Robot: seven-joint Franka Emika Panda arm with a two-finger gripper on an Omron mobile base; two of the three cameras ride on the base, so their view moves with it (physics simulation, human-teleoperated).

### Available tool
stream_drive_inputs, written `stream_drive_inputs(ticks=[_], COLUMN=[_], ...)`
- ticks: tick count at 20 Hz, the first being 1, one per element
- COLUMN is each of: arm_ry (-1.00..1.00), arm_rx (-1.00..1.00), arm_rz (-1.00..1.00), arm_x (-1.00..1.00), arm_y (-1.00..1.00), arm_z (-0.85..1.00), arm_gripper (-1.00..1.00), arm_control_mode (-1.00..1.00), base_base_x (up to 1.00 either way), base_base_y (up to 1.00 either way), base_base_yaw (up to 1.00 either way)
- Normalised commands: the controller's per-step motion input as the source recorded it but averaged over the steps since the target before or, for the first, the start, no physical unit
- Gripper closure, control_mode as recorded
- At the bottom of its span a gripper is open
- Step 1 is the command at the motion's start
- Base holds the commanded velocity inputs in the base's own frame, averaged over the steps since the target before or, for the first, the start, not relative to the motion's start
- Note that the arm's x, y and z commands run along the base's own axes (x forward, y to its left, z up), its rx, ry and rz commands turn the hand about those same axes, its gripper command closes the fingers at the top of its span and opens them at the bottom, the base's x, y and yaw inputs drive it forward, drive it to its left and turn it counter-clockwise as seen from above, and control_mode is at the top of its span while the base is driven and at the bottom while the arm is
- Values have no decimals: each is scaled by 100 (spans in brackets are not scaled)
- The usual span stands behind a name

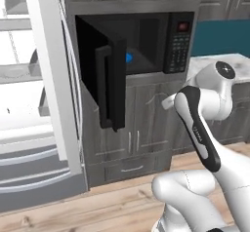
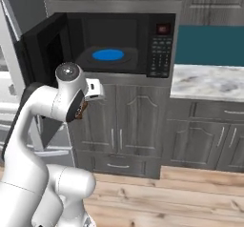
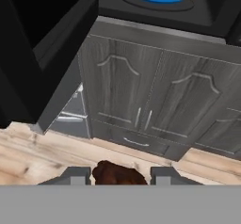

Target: Transport the chicken drumstick from the fridge to the microwave and turn on the microwave.

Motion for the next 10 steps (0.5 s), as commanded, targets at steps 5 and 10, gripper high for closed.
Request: stream_drive_inputs(ticks=[5, 10], arm_ry=[0, 0], arm_rx=[0, 0], arm_rz=[0, 0], arm_x=[0, 0], arm_y=[0, 0], arm_z=[0, 0], arm_gripper=[100, 100], arm_control_mode=[100, 100], base_base_x=[61, 50], base_base_y=[-2, -24], base_base_yaw=[9, 17])
